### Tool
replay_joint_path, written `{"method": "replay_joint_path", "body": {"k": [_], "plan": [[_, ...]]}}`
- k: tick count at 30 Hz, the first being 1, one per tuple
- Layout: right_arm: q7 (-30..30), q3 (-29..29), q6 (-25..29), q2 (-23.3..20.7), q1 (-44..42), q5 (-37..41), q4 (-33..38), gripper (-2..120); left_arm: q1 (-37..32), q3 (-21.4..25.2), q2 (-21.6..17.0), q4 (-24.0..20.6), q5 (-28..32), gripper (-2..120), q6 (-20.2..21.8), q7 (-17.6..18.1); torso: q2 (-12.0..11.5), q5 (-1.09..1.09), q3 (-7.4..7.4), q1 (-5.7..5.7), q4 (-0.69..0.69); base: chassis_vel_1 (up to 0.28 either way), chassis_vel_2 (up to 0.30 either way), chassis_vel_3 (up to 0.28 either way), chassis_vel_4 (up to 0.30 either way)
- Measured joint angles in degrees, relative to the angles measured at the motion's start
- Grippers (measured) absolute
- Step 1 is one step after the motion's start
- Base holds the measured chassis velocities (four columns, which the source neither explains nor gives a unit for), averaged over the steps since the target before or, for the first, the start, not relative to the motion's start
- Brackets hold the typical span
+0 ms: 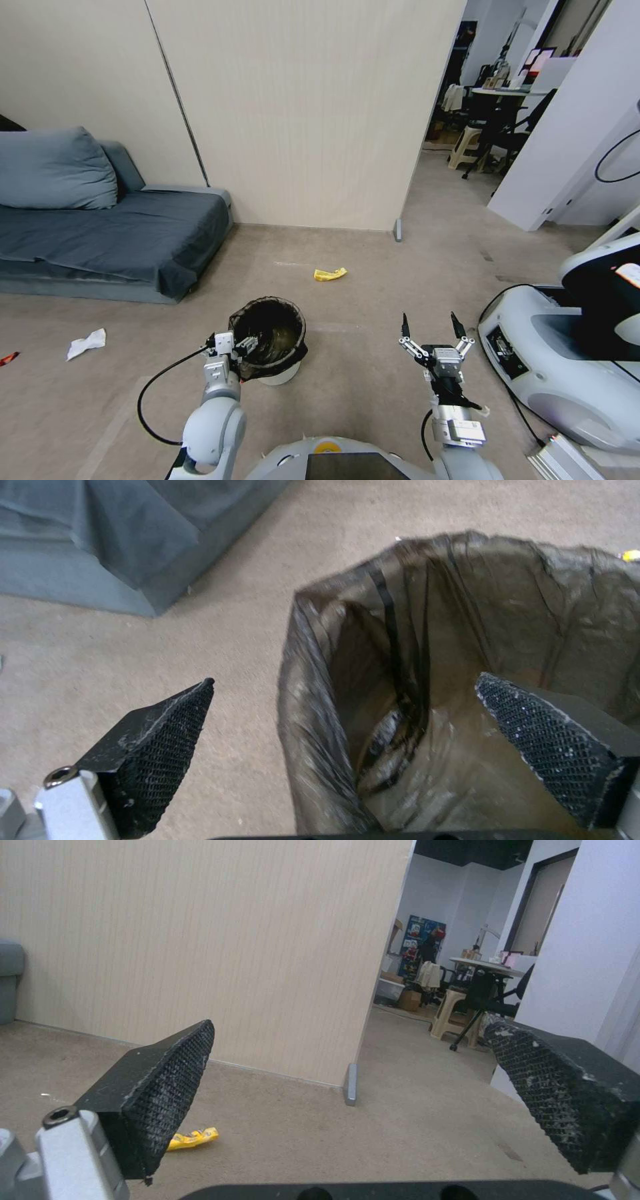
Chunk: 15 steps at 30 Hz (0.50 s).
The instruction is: Pick up the trash bin, then pick up the garbage from the floor and place it into the trash bin.
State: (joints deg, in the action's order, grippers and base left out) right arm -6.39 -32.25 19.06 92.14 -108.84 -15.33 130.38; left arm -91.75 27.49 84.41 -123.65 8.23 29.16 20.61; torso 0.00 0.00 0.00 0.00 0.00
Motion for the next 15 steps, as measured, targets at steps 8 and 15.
{"method": "replay_joint_path", "body": {"k": [8,15], "plan": [[0.03,0.03,0.16,0.0,0.12,-0.03,-0.16,100,1.27,0.41,0.26,2.23,0.94,100,0.78,0.85,0.0,0.0,0.0,0.0,0.0,0.0,0.0,0.0,0.0],[0.03,0.03,0.36,0.0,0.05,-0.17,-0.19,100,2.15,0.48,0.63,4.56,1.99,100,0.92,1.45,0.0,-0.01,0.0,0.0,0.0,0.0,0.0,0.0,0.0]]}}
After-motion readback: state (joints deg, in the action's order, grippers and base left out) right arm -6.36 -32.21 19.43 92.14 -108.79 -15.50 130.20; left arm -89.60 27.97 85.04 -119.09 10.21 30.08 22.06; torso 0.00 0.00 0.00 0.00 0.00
